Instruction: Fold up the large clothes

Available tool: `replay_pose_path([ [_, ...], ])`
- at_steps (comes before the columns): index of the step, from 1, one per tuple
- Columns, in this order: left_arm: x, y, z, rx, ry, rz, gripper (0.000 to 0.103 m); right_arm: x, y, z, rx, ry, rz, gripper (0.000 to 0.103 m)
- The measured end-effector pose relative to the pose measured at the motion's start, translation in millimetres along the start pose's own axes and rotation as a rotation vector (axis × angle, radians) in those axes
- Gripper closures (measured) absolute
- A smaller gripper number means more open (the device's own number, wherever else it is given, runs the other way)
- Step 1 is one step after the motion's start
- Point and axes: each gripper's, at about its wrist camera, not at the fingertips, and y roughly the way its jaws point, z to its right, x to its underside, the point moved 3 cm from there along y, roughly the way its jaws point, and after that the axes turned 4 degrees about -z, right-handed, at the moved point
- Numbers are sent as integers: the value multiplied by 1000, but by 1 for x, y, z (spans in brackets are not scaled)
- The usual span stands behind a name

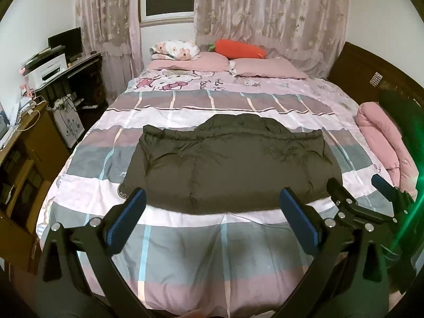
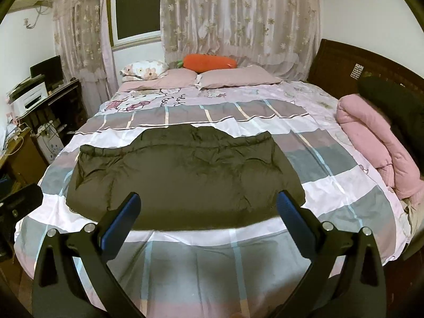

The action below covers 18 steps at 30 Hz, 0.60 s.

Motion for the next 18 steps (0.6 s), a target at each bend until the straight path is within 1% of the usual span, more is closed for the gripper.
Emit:
replay_pose_path([
  [18, 0, 1, 2, 1, 3, -5, 2, 0, 1, -3, 3, -4, 2, 1],
])
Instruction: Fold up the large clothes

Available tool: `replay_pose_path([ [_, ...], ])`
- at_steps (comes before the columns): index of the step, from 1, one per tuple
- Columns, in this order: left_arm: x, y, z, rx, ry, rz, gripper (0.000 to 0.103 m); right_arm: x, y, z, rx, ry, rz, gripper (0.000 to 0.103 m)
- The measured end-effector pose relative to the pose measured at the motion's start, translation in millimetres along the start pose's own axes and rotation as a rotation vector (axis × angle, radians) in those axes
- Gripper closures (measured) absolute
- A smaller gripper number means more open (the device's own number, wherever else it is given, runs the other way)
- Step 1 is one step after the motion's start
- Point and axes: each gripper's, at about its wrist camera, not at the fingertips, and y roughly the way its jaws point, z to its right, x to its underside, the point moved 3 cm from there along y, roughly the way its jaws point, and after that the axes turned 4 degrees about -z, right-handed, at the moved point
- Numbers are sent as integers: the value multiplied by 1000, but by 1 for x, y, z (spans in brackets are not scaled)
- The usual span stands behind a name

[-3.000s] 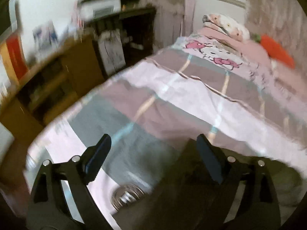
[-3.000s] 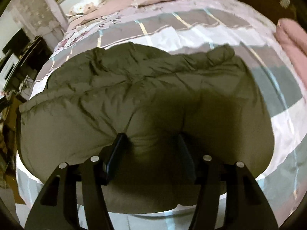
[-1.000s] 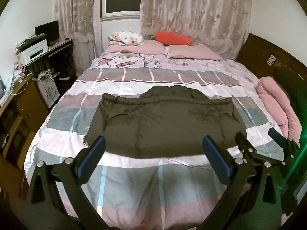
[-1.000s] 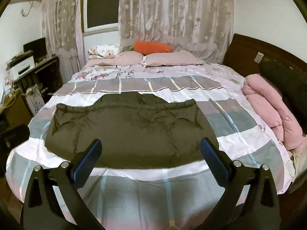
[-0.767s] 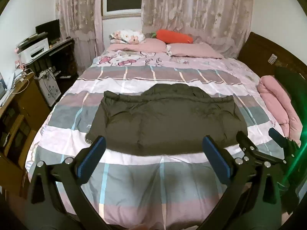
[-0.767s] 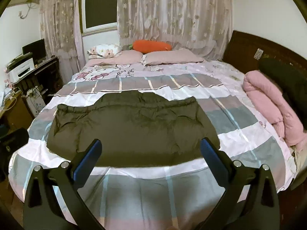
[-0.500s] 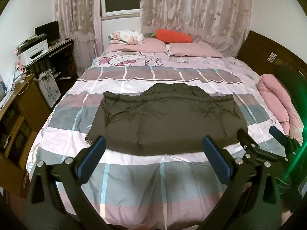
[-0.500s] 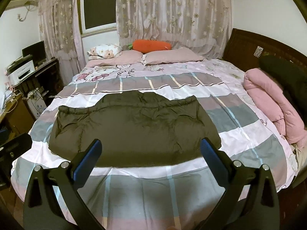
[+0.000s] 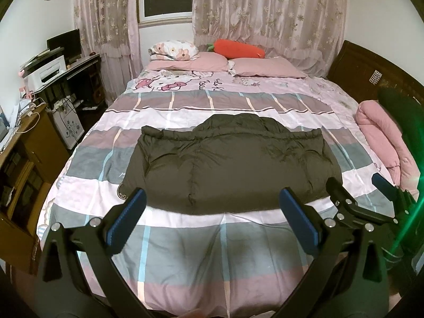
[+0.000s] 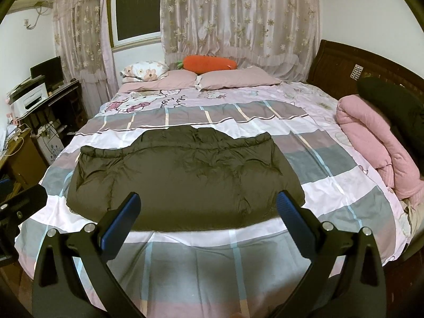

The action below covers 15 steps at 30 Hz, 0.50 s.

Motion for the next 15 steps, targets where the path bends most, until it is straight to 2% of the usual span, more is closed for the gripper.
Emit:
replay_pose_path([
  [15, 0, 1, -3, 14, 8, -10, 2, 2, 0, -4, 5, 4, -3, 1],
])
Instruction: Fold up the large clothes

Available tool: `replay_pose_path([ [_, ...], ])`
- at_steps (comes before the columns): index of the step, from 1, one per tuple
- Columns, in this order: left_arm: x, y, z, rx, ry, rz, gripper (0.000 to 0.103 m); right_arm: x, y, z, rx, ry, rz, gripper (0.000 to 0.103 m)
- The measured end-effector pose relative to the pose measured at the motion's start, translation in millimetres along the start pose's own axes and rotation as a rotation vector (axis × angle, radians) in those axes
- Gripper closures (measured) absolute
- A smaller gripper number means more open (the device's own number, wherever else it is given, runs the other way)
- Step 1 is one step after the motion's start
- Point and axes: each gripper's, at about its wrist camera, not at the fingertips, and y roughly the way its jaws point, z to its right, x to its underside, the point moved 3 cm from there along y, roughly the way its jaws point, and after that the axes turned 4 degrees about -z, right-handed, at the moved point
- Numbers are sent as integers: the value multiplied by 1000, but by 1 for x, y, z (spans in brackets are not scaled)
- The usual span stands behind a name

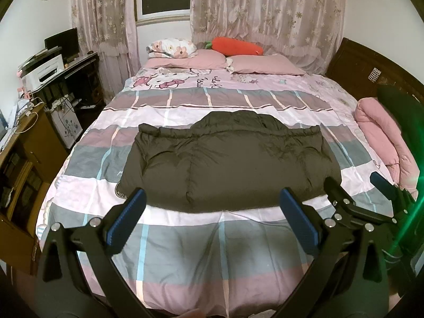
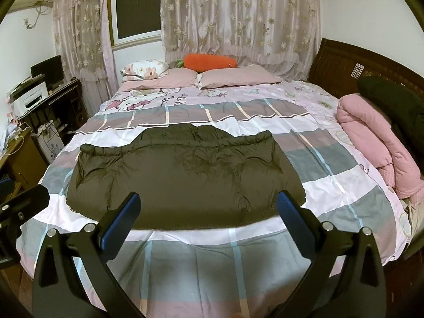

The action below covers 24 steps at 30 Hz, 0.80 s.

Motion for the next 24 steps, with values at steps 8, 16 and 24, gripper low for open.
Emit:
replay_pose_path([
  [8, 1, 1, 0, -1, 2, -1, 2, 4, 1, -3, -3, -2, -3, 1],
  [16, 3, 2, -2, 12, 3, -4, 2, 4, 1, -5, -5, -1, -5, 1],
  [24, 9, 4, -4, 10, 6, -6, 2, 5, 2, -5, -4, -1, -6, 1],
])
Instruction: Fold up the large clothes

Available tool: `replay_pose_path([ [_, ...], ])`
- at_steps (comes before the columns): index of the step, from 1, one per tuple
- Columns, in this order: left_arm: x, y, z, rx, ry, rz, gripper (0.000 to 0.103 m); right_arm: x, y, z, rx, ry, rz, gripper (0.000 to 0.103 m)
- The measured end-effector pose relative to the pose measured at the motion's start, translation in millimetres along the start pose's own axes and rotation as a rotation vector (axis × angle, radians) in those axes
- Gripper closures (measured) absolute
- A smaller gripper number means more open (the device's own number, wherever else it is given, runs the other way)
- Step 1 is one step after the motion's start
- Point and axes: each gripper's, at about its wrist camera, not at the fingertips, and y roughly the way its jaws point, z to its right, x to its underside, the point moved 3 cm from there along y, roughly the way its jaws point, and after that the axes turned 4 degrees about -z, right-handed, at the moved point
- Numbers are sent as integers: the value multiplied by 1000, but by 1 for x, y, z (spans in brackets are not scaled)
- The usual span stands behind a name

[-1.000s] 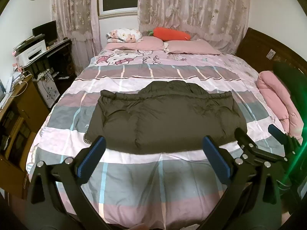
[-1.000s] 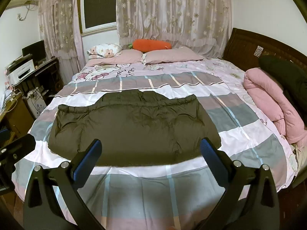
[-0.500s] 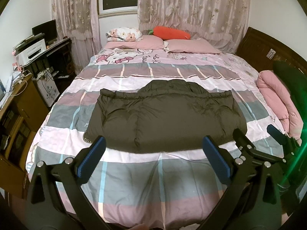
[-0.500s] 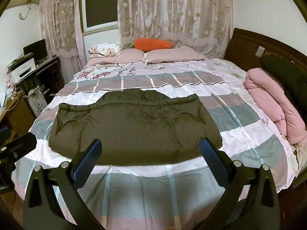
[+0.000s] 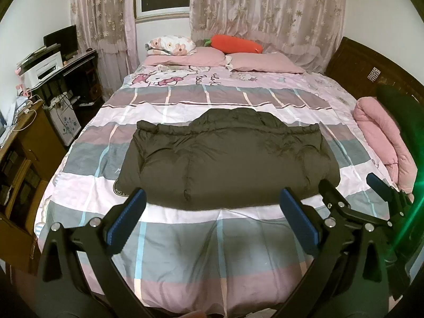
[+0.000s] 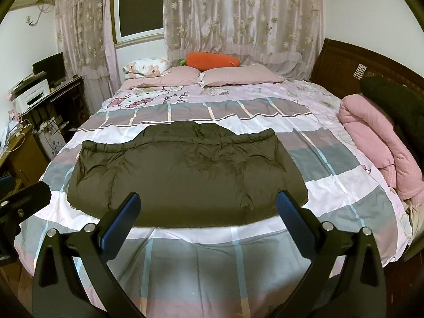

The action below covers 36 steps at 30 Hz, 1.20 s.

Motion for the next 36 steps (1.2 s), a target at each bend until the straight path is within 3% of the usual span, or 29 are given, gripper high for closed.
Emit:
replay_pose_path([
  [18, 7, 4, -4, 22, -4, -17, 2, 0, -1, -2, 1, -1, 0, 1],
  [27, 4, -3, -12, 15, -12, 43, 2, 1, -1, -3, 1, 1, -3, 1],
  [34, 4, 10, -17, 56, -36, -45, 2, 5, 8, 2, -21, 4, -20, 1],
  [36, 4, 16, -19, 48, -36, -64, 2, -10, 7, 24, -91, 33, 7, 1],
])
